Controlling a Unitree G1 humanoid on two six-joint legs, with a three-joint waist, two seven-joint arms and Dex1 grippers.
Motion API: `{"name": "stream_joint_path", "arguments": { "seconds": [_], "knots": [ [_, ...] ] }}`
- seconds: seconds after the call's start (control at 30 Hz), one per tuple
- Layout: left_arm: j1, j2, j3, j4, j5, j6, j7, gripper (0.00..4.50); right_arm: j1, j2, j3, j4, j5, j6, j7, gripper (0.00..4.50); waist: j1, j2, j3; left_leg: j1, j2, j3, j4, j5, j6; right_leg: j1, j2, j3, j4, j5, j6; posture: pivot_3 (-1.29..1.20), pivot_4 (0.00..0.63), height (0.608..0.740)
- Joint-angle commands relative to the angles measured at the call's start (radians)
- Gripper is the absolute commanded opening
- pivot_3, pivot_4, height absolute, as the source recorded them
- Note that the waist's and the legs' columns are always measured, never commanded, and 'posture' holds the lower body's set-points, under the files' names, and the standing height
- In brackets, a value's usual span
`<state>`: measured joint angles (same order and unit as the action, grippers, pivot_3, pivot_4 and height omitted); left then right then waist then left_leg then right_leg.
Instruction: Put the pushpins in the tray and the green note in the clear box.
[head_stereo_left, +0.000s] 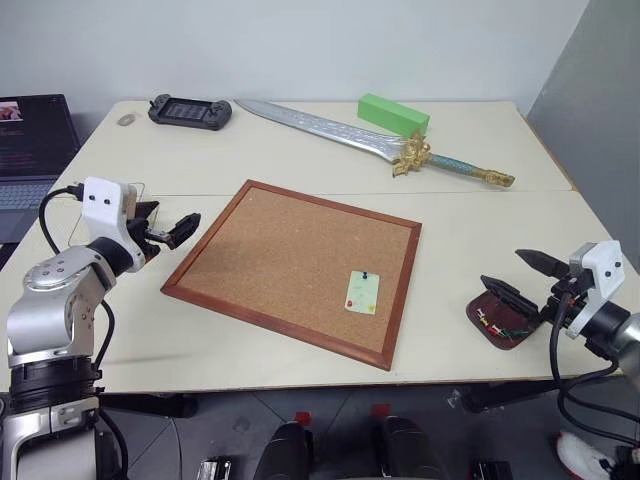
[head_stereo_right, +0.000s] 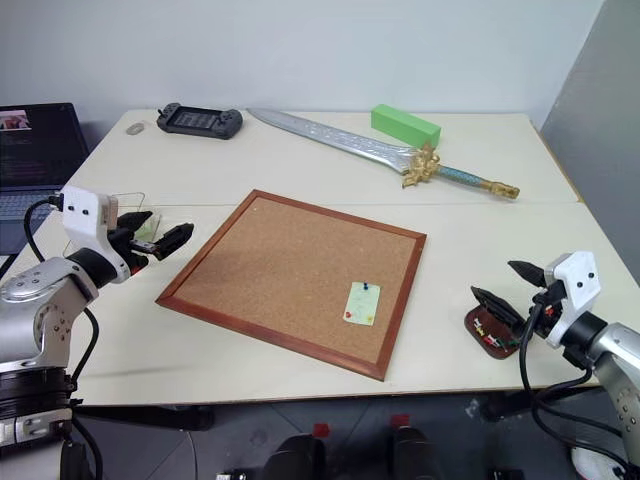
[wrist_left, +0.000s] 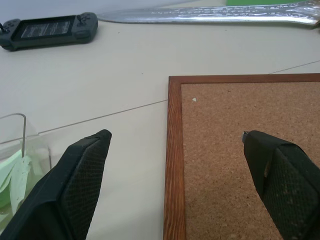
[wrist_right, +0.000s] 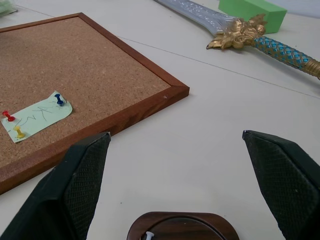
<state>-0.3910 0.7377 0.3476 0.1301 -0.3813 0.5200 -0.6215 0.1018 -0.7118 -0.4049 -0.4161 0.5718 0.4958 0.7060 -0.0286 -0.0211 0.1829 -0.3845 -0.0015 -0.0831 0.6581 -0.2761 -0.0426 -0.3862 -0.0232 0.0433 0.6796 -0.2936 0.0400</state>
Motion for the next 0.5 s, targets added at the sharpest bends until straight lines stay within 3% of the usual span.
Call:
{"name": "stream_joint_path", "arguments": {
  "seconds": [0.03,0.27,0.5],
  "knots": [
    [0.013,0.011,0.004,-0.033,-0.010,-0.001,-0.019,4.46,0.040,0.000,-0.058,-0.054,0.028,0.002,0.002,4.50,0.000,0.000,0.000,0.000,0.000,0.000,0.000,0.000,0.000,0.000,0.000,0.000,0.000,0.000,0.000,0.00,0.150,0.740],
    [0.058,0.069,0.054,-0.031,-0.024,0.025,-0.053,4.46,0.143,-0.020,-0.135,-0.114,0.075,0.048,0.019,4.50,-0.001,0.000,0.000,0.000,0.001,0.000,0.000,0.000,0.000,0.000,0.000,0.000,0.000,0.000,0.000,0.00,0.150,0.740],
    [0.052,0.116,0.073,0.031,-0.018,0.005,-0.064,4.46,0.149,-0.034,-0.173,-0.075,0.083,0.057,0.026,4.50,-0.001,0.000,0.000,0.001,0.001,0.001,0.000,0.000,0.000,0.000,0.000,0.000,0.001,0.000,0.000,0.00,0.150,0.740]
  ]
}}
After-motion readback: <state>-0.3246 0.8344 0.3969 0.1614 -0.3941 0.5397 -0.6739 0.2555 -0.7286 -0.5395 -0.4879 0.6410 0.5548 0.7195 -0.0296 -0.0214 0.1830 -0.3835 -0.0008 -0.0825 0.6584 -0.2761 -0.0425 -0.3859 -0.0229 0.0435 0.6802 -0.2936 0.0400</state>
